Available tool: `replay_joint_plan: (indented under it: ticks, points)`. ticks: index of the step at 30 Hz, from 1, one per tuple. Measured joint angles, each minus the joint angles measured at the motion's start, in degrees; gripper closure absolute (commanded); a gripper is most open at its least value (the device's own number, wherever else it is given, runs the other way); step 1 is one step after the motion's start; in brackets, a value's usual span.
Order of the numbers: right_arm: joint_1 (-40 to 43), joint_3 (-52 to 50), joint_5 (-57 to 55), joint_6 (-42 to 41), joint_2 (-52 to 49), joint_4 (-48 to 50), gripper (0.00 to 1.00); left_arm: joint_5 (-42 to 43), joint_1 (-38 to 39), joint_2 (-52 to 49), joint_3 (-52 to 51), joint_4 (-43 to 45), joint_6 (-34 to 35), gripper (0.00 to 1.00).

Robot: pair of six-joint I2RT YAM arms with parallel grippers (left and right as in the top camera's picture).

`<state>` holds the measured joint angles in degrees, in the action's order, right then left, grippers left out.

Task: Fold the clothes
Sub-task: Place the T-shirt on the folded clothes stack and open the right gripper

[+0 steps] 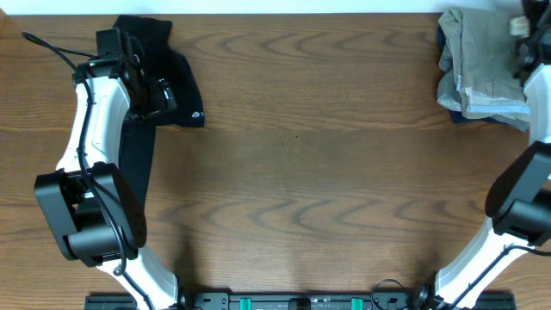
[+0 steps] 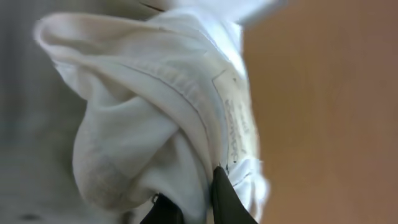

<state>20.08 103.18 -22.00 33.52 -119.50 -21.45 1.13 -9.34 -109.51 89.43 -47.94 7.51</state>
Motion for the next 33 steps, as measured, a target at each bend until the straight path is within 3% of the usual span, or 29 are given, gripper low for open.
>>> replay_joint_plan:
  ticks: [2, 3, 4, 7, 8, 9, 16, 22, 27, 33]
  points:
    - [-1.44, 0.0, 1.57, -1.75, -0.79, -0.11, 0.98, 0.0, -0.02, 0.0, 0.0, -0.02, 0.0, 0.02]
    - [-2.29, 0.0, 2.32, -2.6, -1.29, -0.09, 0.91, 0.0, 0.0, 0.0, -0.02, 0.0, 0.0, 0.02]
    - [-3.19, 0.0, 3.08, -3.43, -1.97, -0.02, 0.72, 0.0, 0.0, 0.0, 0.0, 0.02, 0.0, 0.02]
    - [-6.1, 0.0, 5.49, -5.03, -4.46, -0.04, 0.28, 0.0, 0.0, 0.0, 0.0, 0.0, 0.0, 0.02]
    - [-6.95, 0.0, 5.9, -5.27, -4.96, -0.2, 0.18, 0.0, -0.02, 0.0, 0.0, 0.0, 0.0, 0.02]
    - [-8.13, -0.02, 6.4, -5.86, -5.62, -0.31, 0.01, 0.0, 0.0, 0.0, 0.0, 0.0, 0.0, 0.02]
    - [-16.11, -0.02, 8.26, -7.93, -4.13, -2.93, 0.01, 0.0, 0.0, 0.0, 0.0, -0.02, 0.0, 0.02]
    - [-19.47, -0.07, 9.66, -11.58, 5.2, -5.2, 0.01, 0.0, 0.0, 0.0, 0.0, -0.02, 0.0, 0.02]
    - [-14.08, 0.76, 14.16, -17.73, 10.73, -4.83, 0.09, 0.0, 0.0, 0.0, -0.02, -0.02, 0.0, 0.02]
    - [-3.85, 0.9, 20.2, -24.83, 7.26, -2.19, 0.14, 0.0, -0.02, 0.0, -0.04, 0.13, 0.0, 0.02]
